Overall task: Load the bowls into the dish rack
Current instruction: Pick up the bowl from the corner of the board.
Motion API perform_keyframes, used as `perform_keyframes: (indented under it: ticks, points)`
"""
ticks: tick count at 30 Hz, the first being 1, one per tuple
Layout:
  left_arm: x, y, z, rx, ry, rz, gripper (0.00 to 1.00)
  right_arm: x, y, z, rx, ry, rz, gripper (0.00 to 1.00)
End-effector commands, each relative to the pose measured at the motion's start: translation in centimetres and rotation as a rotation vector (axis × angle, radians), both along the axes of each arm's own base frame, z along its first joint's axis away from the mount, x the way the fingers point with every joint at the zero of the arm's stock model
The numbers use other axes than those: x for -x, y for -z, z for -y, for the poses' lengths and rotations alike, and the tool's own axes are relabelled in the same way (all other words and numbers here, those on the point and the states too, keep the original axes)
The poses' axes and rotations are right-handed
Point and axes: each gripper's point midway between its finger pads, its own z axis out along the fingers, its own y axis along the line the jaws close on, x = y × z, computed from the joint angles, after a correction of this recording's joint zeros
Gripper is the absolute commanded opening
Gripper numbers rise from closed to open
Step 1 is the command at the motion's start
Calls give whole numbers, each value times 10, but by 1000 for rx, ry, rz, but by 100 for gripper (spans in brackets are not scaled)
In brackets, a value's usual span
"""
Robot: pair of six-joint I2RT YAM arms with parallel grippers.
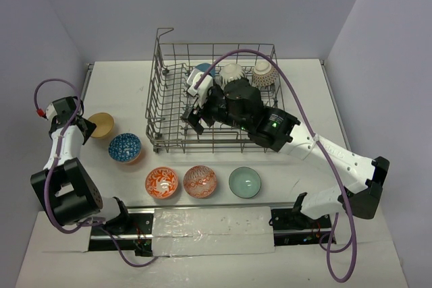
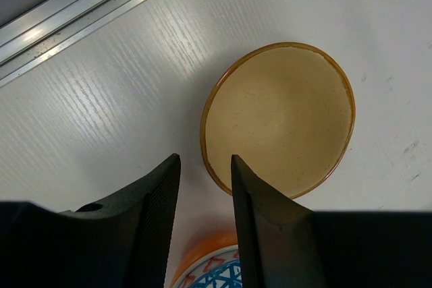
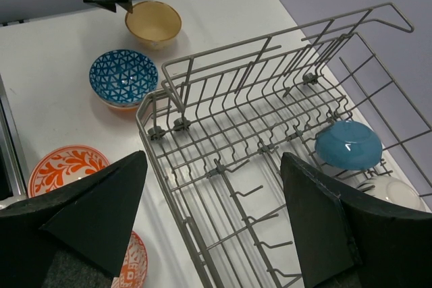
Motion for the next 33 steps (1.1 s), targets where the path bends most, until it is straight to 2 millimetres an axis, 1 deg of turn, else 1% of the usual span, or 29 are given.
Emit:
perform_keyframes:
  ticks: [1,9,16,23,33]
  points:
    - [-12,-11,-5,-21,14,37,42,-2,-10,0,-24,0,22,87]
    - [-15,-8,-6,-15,7,44,43,1,-8,-1,-16,-18,22,87]
    - [-17,-12,-7,-19,-9,73,45,2,-3,-3,-5,-31,13,87]
    - [-19,-1,-7,1,-8,42,46,2,-1,-3,2,-33,13,87]
    - [-19,10,-6,17,-2,9,48,2,-1,-3,9,-34,16,87]
